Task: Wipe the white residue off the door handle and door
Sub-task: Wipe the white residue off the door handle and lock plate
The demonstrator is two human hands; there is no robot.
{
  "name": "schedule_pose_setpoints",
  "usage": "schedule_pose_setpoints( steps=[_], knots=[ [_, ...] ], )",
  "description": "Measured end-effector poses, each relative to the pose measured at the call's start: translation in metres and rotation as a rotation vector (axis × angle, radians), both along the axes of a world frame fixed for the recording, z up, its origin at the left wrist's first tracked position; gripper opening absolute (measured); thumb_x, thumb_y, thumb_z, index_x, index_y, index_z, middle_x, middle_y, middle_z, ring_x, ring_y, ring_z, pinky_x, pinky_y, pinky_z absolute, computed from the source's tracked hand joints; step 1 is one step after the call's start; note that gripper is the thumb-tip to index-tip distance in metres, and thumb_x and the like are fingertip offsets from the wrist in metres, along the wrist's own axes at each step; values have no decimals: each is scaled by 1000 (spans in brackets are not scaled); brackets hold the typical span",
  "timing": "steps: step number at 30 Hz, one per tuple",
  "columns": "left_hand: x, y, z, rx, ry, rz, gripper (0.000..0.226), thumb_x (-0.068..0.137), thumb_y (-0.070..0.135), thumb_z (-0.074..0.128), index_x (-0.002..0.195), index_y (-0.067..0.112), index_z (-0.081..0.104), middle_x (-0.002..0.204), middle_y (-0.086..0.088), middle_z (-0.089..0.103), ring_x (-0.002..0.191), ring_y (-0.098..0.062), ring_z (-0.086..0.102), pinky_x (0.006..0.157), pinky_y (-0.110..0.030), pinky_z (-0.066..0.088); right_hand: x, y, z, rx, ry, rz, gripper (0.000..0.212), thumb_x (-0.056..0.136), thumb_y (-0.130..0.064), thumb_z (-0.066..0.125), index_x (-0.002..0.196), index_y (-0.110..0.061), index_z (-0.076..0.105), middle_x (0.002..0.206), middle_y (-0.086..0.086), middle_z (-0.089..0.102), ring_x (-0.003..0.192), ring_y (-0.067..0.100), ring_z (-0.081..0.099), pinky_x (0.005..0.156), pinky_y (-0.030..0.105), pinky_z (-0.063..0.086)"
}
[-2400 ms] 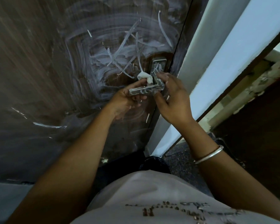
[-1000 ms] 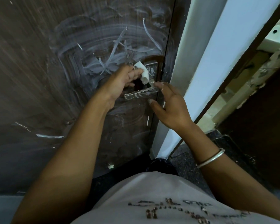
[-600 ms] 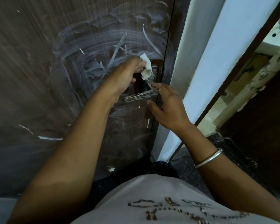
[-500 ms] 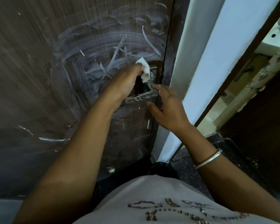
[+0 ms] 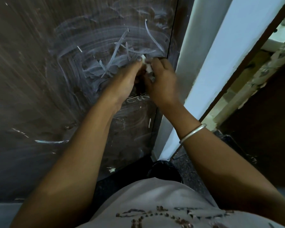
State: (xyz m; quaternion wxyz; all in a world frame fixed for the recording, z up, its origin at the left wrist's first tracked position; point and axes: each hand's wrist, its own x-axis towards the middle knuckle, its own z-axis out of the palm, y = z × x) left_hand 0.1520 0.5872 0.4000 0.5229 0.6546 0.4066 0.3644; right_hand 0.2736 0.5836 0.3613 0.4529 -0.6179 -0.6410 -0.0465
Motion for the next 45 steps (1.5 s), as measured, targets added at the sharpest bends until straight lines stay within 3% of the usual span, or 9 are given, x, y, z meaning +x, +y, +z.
schedule_pose_setpoints(
  steps=[5, 8, 11, 15, 23, 26, 33, 38, 45],
  knots=[
    [-4, 2, -8, 17, 34, -52, 32, 91, 52, 35, 105, 40, 62, 110, 19, 62, 105, 2, 55, 91, -32, 45, 3, -5, -6, 111, 146, -20, 19, 82, -6, 66, 101, -4, 67, 94, 16, 66, 80, 27, 63, 65, 38, 53],
    [-6, -3, -10, 79, 17, -74, 25, 87, 50, 39, 100, 43, 60, 95, 34, 60, 93, 18, 52, 73, -14, 44, 14, -15, -15, 169, 277, -155, 16, 80, -2, 65, 95, -7, 67, 91, 14, 66, 79, 23, 63, 64, 22, 48],
    [-9, 0, -15, 89, -24, -42, 14, 90, 39, 46, 97, 38, 58, 100, 22, 62, 88, 18, 55, 62, 0, 40, 27, -18, -19, 198, 406, -252, 19, 79, 4, 59, 93, -6, 68, 91, 15, 65, 82, 18, 60, 72, 21, 49],
    [-17, 11, -22, 62, -56, 61, 10, 92, 25, 51, 97, 28, 58, 101, 10, 63, 83, 12, 57, 64, -2, 41, 25, -16, -21, 237, 478, -285, 24, 78, 9, 59, 93, -5, 71, 91, 19, 64, 81, 5, 55, 76, 12, 46],
    [-26, 8, -34, 59, -57, 108, 11, 89, 16, 55, 91, 26, 59, 97, -7, 64, 77, 1, 57, 61, -6, 44, 9, -6, -31, 283, 528, -222, 12, 77, -7, 73, 88, -6, 71, 91, 14, 68, 85, 14, 64, 76, 11, 50],
    [-23, 6, -37, 67, -57, 156, 10, 88, 14, 57, 92, 23, 60, 91, -1, 64, 72, 7, 56, 61, -5, 43, 12, 1, -32, 298, 484, -202, 10, 77, -6, 74, 86, -5, 69, 90, 12, 70, 81, 19, 67, 73, 26, 57],
    [-18, 0, -42, 81, -39, 237, 12, 87, 13, 58, 97, 19, 60, 89, 2, 63, 77, 3, 57, 65, -7, 45, 5, 12, -35, 357, 40, -139, 11, 71, -4, 76, 80, 1, 73, 71, 16, 69, 64, 28, 64, 55, 28, 47],
    [-19, -9, -53, 85, 0, 267, 12, 86, 16, 60, 95, 24, 61, 98, -4, 66, 89, -11, 61, 75, -17, 49, 18, 6, -44, 284, 166, -121, 10, 74, -1, 72, 83, 1, 74, 74, 18, 69, 63, 31, 65, 58, 27, 50],
    [-19, -18, -63, 109, -22, 322, 12, 85, 11, 60, 92, 21, 62, 80, 9, 61, 67, 9, 54, 62, -7, 41, 7, 12, -34, 408, 47, -15, 7, 75, 0, 72, 81, 3, 73, 72, 18, 68, 64, 30, 64, 56, 30, 52]
  ],
)
